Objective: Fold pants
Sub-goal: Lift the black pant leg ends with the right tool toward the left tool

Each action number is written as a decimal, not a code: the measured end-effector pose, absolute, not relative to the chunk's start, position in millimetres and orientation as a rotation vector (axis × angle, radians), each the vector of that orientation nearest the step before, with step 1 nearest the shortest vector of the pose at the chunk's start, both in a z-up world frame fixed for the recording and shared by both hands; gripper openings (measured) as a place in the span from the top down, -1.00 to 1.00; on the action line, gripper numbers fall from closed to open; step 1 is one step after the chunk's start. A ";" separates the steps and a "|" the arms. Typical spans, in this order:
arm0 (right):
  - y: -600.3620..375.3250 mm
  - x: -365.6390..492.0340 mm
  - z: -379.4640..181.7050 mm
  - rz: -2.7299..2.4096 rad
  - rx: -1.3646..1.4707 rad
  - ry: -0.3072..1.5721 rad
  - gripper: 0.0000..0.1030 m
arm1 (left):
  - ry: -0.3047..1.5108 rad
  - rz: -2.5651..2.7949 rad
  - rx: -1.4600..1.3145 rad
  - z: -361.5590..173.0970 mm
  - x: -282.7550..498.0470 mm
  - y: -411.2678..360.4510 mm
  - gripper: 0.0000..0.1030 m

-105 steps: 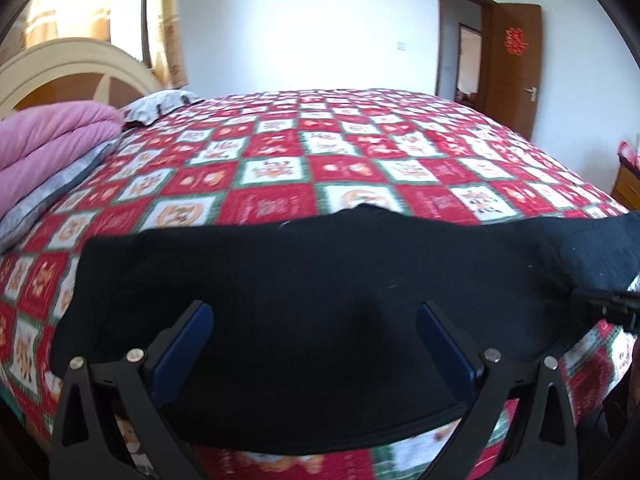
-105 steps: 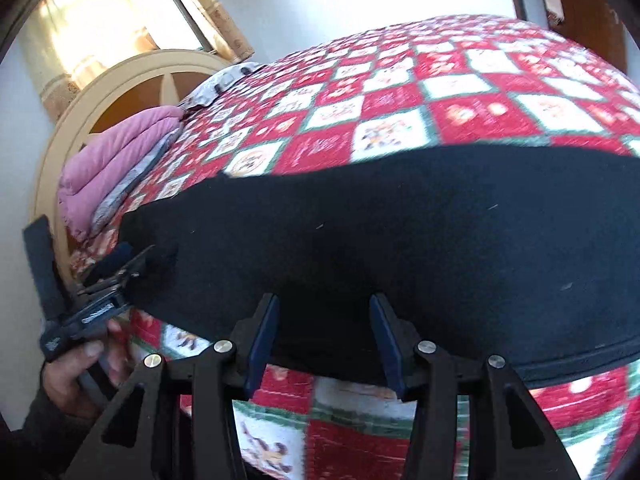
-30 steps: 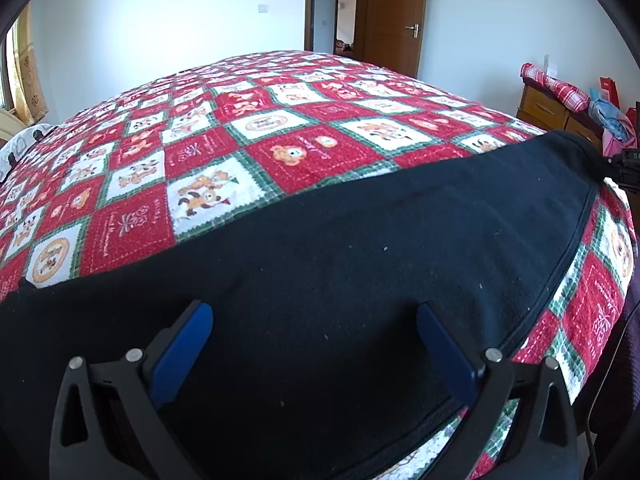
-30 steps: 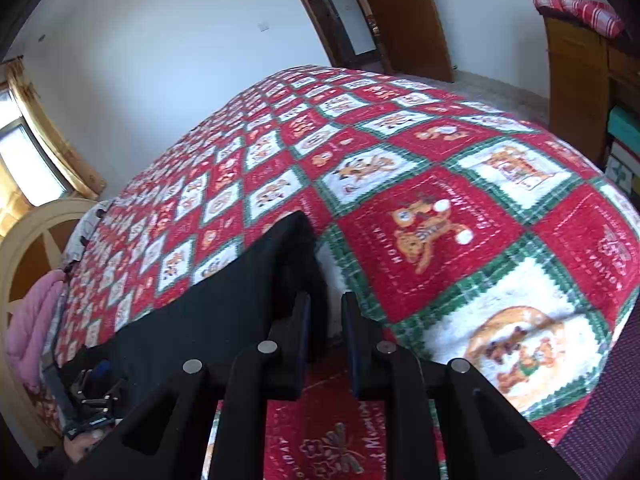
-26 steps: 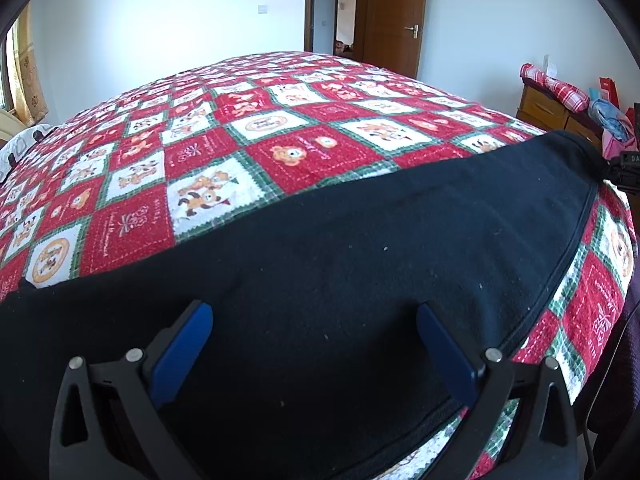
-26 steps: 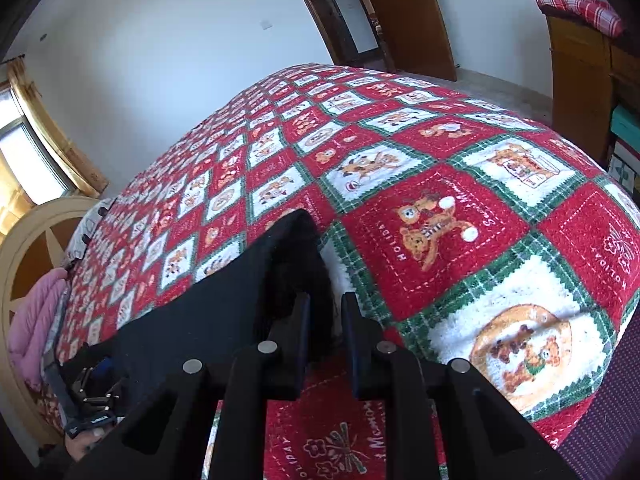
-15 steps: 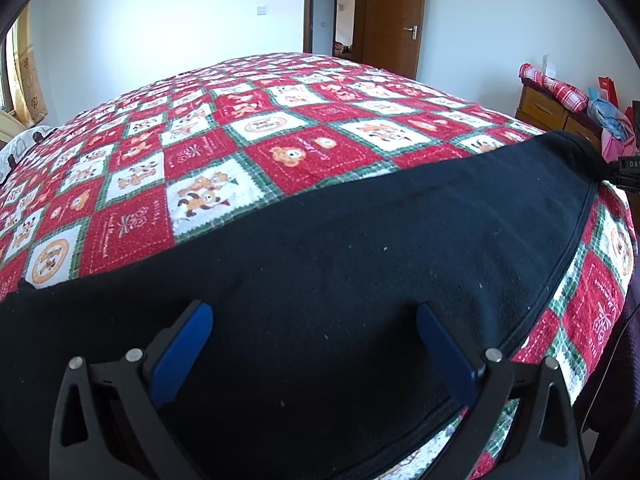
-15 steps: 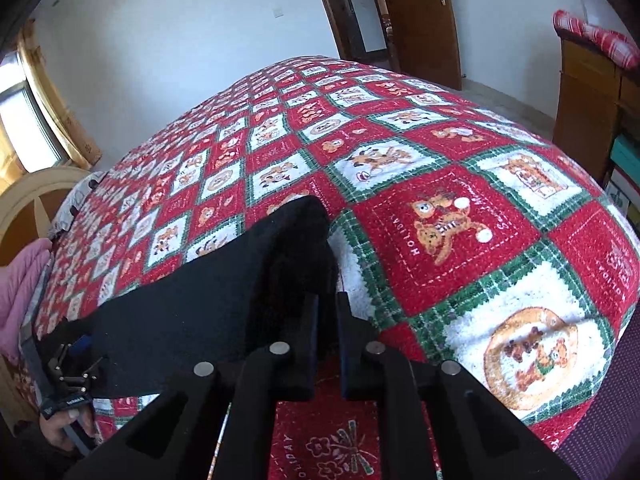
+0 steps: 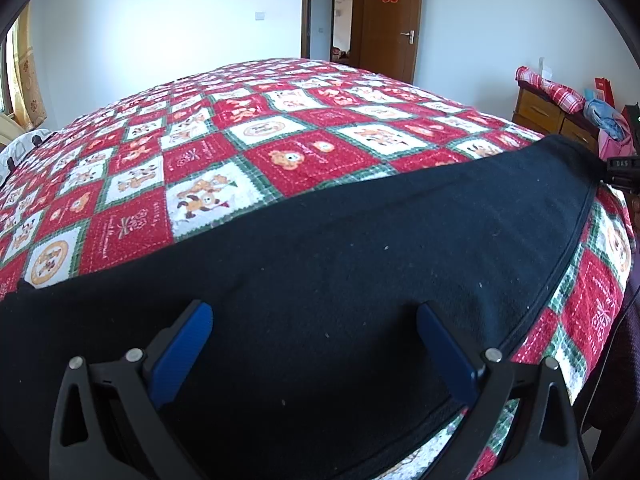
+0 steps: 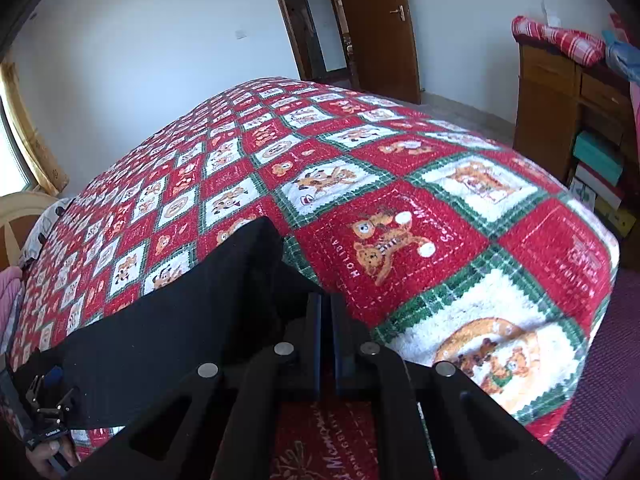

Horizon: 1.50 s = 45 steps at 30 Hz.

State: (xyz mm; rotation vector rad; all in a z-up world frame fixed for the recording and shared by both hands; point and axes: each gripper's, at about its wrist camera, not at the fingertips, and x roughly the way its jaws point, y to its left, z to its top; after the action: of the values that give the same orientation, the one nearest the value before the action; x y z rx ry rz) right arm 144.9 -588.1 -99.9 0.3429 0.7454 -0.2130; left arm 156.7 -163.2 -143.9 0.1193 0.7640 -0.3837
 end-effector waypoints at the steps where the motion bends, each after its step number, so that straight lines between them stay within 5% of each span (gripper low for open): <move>1: -588.6 144.4 -97.8 -0.202 0.348 0.745 0.92 | 0.767 -0.384 0.118 -143.2 156.7 -163.1 -1.00; 10: -591.3 113.6 -46.0 -0.221 0.432 0.522 0.62 | 0.685 -0.373 0.067 -116.9 151.6 -149.1 -1.00; 13: -557.8 128.7 -41.7 -0.028 0.435 0.533 0.06 | 0.706 -0.376 0.089 -121.1 157.2 -153.2 -1.00; 19: -519.0 175.8 -89.7 -0.005 0.371 0.755 0.09 | 0.768 -0.369 0.133 -137.4 161.7 -159.7 -1.00; 30: -582.5 134.7 -73.5 -0.173 0.578 0.565 0.17 | 0.770 -0.367 0.078 -139.3 153.7 -152.6 -1.00; 45: -571.5 133.0 -94.1 -0.024 0.609 0.672 0.17 | 0.738 -0.302 0.068 -138.2 144.1 -145.1 -1.00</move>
State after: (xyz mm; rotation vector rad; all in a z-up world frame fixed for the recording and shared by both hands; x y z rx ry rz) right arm 133.0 -571.5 -94.1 0.6094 0.6720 -0.0242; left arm 144.1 -145.1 -138.2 0.0679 0.7385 -0.3023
